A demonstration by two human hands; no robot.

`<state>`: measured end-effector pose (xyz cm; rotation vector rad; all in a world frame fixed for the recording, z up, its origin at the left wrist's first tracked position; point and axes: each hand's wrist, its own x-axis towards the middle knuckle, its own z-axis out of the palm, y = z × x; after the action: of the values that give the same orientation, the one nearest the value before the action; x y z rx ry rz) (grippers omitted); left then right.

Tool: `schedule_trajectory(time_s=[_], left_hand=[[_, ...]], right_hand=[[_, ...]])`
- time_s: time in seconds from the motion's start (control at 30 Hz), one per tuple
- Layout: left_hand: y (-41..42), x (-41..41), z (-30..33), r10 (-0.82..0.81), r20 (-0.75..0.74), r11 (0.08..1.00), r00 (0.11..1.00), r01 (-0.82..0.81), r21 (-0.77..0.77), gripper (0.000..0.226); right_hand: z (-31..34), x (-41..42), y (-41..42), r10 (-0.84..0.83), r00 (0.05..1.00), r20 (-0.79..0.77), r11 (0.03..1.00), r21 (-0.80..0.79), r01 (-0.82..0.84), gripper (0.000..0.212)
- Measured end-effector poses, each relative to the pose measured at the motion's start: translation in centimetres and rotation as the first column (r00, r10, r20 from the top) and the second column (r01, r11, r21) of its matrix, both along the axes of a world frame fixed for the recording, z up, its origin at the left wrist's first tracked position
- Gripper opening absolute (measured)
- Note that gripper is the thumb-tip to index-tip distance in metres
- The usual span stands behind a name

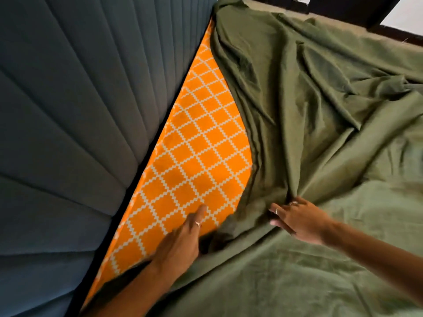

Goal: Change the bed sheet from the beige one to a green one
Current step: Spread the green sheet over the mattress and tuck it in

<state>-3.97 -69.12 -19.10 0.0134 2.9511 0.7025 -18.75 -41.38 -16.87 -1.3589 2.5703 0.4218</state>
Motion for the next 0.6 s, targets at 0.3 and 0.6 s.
schedule_trajectory(time_s=[0.3,0.6], left_hand=[[1.7,-1.7,-0.8,0.020,0.273,0.997,0.962,0.002,-0.080,0.036],[1.2,0.8,-0.9,-0.097,0.039,0.994,0.995,0.098,-0.044,0.057]], right_hand=[[0.0,-3.4,-7.7,-0.383,0.921,0.068,0.923,0.064,0.380,0.066],[-0.8,-4.1,-11.6,-0.146,0.981,-0.131,0.885,0.425,0.188,0.037]])
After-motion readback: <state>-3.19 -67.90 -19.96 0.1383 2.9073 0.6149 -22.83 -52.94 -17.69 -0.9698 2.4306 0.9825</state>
